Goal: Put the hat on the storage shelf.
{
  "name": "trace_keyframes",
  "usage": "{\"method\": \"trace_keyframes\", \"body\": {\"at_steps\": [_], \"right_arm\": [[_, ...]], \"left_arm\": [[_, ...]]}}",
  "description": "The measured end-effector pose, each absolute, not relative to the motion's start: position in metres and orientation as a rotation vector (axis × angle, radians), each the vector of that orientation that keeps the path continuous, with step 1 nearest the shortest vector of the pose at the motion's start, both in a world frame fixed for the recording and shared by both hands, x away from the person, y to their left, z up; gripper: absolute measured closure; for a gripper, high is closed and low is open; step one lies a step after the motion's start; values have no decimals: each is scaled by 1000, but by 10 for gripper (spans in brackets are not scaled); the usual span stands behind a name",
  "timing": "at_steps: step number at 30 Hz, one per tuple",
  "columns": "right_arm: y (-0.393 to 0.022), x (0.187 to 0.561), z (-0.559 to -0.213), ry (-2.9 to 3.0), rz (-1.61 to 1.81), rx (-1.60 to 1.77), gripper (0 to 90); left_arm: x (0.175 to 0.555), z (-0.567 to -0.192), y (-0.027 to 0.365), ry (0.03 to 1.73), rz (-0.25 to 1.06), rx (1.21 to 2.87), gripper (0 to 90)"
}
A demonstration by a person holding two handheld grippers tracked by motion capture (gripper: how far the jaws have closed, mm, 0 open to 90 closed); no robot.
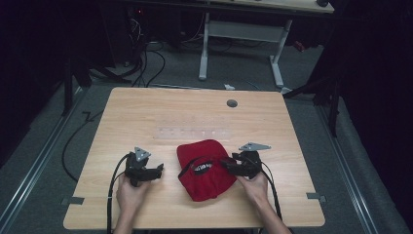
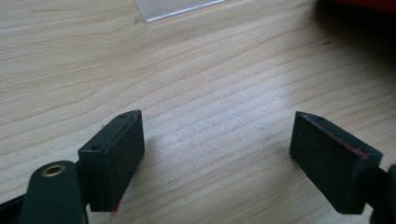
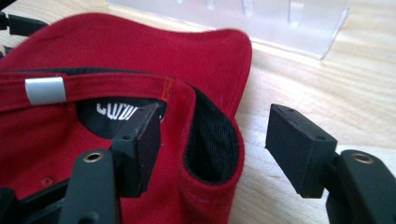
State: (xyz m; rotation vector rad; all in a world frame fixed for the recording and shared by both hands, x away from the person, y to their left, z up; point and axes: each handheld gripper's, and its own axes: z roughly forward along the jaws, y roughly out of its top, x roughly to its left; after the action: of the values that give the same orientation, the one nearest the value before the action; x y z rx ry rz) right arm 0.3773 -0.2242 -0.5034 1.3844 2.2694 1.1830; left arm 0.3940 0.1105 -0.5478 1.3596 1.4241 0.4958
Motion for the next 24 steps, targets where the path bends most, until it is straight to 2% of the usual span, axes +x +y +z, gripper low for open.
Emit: {"method": "trace_keyframes", "body": {"at_steps": [7,16,24], "right_arm": [[-219,384,-514,2287,1174,1411,439],[-219,386,-518,2280,1212,1408,639],[-219,387,-519,2269,1273,1447,735]], "left_arm": [[394,-548,110,1425,496,1358,184],[394,-548,110,1424,499,1358,185],[395,-548,110,1424,498,1358,186]]}}
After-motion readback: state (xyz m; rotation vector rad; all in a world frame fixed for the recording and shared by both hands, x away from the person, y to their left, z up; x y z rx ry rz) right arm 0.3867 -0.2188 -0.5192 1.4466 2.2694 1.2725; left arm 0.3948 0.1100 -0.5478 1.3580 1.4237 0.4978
